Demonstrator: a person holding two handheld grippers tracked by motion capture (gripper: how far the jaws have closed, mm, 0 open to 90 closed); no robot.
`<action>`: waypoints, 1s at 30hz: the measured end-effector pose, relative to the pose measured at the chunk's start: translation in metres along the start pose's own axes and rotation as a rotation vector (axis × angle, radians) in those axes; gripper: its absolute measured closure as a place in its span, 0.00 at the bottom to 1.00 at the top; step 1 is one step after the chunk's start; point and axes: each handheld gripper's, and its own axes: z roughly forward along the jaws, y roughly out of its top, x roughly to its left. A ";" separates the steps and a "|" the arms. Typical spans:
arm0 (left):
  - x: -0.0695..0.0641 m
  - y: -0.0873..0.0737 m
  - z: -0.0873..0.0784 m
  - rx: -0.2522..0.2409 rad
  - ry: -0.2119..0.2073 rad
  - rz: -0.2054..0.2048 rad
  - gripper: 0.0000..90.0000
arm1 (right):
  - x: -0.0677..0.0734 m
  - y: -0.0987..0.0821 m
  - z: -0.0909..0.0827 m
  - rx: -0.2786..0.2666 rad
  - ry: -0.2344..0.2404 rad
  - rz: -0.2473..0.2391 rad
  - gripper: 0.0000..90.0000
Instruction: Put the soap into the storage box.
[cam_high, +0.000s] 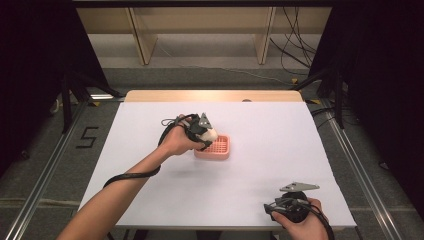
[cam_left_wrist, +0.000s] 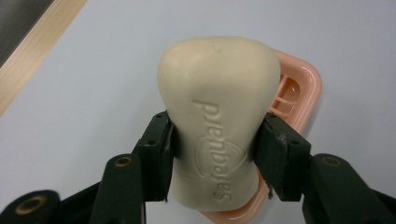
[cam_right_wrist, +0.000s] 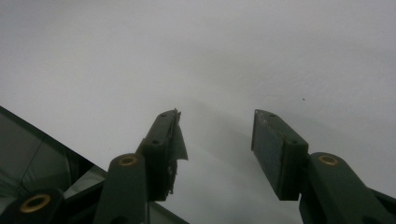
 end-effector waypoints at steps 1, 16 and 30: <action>0.000 0.000 0.000 0.000 0.000 -0.001 0.55 | 0.000 0.000 0.000 -0.001 0.000 -0.001 0.58; -0.002 0.002 0.008 0.015 -0.013 -0.007 0.55 | 0.000 0.000 0.000 -0.001 0.000 0.000 0.58; -0.001 0.003 0.013 0.024 -0.019 -0.012 0.55 | 0.000 0.000 0.000 0.000 -0.001 -0.002 0.58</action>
